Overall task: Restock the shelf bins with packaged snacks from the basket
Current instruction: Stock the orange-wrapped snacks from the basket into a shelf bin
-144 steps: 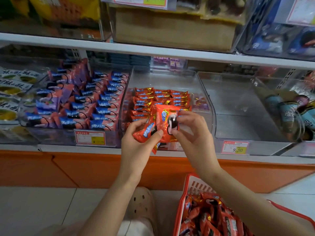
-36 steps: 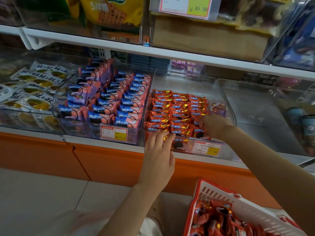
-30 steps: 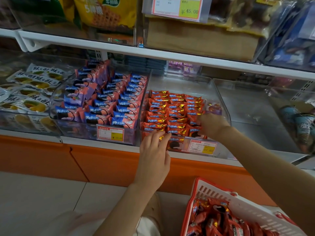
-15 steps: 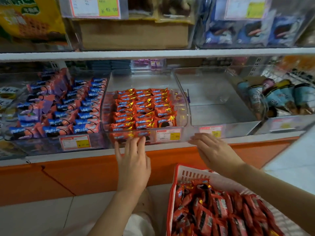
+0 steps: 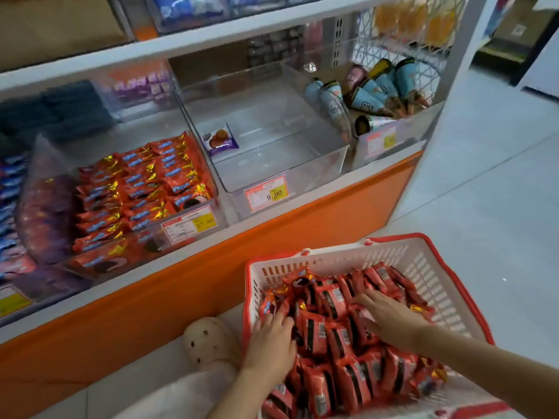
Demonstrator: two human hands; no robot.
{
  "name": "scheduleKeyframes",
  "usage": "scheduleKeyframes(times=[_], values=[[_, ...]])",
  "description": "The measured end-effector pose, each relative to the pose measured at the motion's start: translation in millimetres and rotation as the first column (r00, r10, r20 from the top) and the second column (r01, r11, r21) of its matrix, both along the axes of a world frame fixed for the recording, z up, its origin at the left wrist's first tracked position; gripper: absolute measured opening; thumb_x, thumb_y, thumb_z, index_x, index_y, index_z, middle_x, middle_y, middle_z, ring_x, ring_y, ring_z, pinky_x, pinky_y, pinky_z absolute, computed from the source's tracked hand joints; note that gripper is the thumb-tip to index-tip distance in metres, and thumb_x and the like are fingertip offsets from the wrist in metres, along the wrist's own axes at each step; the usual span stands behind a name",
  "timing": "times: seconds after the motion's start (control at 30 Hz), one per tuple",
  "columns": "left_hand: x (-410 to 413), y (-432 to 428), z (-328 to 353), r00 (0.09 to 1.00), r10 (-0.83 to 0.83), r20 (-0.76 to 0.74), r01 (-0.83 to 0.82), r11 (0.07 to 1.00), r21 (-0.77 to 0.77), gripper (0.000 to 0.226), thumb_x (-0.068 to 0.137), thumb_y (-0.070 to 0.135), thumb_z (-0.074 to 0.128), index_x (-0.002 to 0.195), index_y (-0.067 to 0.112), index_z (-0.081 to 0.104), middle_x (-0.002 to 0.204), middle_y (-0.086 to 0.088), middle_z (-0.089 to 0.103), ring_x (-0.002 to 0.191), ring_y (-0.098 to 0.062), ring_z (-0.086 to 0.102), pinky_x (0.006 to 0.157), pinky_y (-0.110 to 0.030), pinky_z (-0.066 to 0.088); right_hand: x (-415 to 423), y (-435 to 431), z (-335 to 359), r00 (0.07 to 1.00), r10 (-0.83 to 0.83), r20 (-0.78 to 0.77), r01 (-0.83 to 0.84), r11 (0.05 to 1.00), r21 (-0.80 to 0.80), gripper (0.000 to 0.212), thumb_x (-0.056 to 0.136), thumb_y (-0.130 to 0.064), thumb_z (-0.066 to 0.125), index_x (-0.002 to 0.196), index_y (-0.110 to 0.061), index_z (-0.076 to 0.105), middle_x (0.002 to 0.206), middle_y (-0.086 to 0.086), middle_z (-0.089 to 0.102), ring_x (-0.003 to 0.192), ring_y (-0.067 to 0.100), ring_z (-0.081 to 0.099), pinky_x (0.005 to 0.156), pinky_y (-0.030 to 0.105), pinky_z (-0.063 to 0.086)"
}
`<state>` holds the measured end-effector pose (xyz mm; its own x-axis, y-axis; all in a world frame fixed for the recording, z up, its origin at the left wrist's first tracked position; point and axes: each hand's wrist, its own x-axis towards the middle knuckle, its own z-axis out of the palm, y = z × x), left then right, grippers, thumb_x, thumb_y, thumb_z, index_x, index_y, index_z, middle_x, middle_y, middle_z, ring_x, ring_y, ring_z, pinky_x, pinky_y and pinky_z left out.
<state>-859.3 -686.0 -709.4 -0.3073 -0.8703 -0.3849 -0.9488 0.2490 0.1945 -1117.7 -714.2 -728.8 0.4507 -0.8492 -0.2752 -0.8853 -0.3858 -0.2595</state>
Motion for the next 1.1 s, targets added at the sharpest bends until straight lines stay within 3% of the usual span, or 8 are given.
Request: scheduleKeyframes(times=[0.13,0.23,0.33,0.47,0.63,0.8,1.0,1.1], values=[[-14.9,14.2,-19.7,0.989,-0.147,0.016,0.136,0.944,0.301,0.052,0.098,0.041,0.042,0.144,0.017,0.034,0.145,-0.005,0.037,0.138,-0.026,0.027,0.113,-0.038,0.02,7.7,25.1,-9.4,0.998,0.037,0.049,-0.05,0.952,0.303,0.058,0.098,-0.036,0.046,0.149,-0.026,0.021,0.152,-0.004,0.027,0.14,0.015,0.025,0.111,0.028,0.023],[-23.4,21.7,-19.5,0.985,-0.172,-0.014,0.164,0.907,0.389,0.052,0.099,0.039,0.044,0.144,0.015,0.036,0.145,-0.01,0.039,0.138,-0.027,0.025,0.112,-0.037,0.019,17.9,35.6,-18.0,0.99,0.133,0.046,-0.14,0.886,0.442,0.068,0.093,-0.029,0.057,0.15,-0.027,0.021,0.154,-0.002,0.027,0.141,0.016,0.024,0.114,0.031,0.021],[-31.5,24.4,-17.2,0.993,-0.116,0.01,0.104,0.923,0.369,0.051,0.097,0.035,0.049,0.143,0.016,0.038,0.141,-0.011,0.041,0.135,-0.028,0.027,0.111,-0.037,0.02,26.9,40.3,-28.0,0.981,0.189,0.042,-0.188,0.88,0.436,0.069,0.088,-0.022,0.065,0.147,-0.023,0.03,0.146,0.002,0.038,0.135,0.02,0.033,0.113,0.033,0.026],[-39.4,26.8,-19.1,0.998,-0.064,0.007,0.058,0.947,0.314,0.042,0.097,0.026,0.052,0.138,0.016,0.047,0.137,-0.009,0.047,0.133,-0.027,0.03,0.11,-0.037,0.021,30.2,39.2,-31.5,0.983,0.183,-0.031,-0.16,0.918,0.363,0.06,0.083,-0.031,0.07,0.136,-0.016,0.046,0.132,0.005,0.048,0.122,0.023,0.043,0.101,0.033,0.035],[-42.4,30.3,-25.7,0.999,-0.036,0.008,0.032,0.961,0.274,0.037,0.095,0.037,0.053,0.127,0.021,0.057,0.128,-0.002,0.055,0.127,-0.025,0.036,0.108,-0.038,0.024,17.3,38.3,-28.2,0.996,0.044,-0.073,-0.016,0.941,0.339,0.048,0.081,-0.038,0.071,0.121,-0.019,0.054,0.122,0.0,0.051,0.106,0.021,0.054,0.085,0.032,0.046],[-50.6,30.2,-27.6,1.0,-0.008,0.023,0.004,0.982,0.188,0.026,0.093,0.023,0.059,0.118,0.019,0.062,0.125,-0.003,0.056,0.124,-0.024,0.039,0.107,-0.035,0.025,9.6,32.0,-12.3,0.989,-0.14,-0.057,0.15,0.948,0.28,0.043,0.083,-0.04,0.067,0.116,-0.021,0.05,0.114,-0.002,0.06,0.098,0.019,0.059,0.069,0.028,0.039],[-30.6,20.9,-21.2,0.945,0.205,-0.255,-0.186,0.978,0.097,0.009,0.09,0.025,0.064,0.099,0.024,0.061,0.103,0.008,0.062,0.103,-0.009,0.054,0.092,-0.026,0.042,16.6,29.5,2.6,0.939,-0.336,0.075,0.315,0.927,0.206,0.04,0.083,-0.052,0.064,0.1,-0.026,0.039,0.081,-0.01,0.056,0.071,0.012,0.056,0.058,0.023,0.041],[-22.4,13.0,-10.0,0.853,0.328,-0.406,-0.321,0.943,0.088,0.009,0.092,0.024,0.061,0.093,0.024,0.052,0.091,0.011,0.06,0.083,-0.001,0.057,0.075,-0.02,0.049,29.4,29.4,9.7,0.857,-0.436,0.275,0.368,0.891,0.266,0.036,0.086,-0.045,0.065,0.094,-0.022,0.038,0.07,-0.007,0.052,0.055,0.008,0.045,0.048,0.019,0.033]])
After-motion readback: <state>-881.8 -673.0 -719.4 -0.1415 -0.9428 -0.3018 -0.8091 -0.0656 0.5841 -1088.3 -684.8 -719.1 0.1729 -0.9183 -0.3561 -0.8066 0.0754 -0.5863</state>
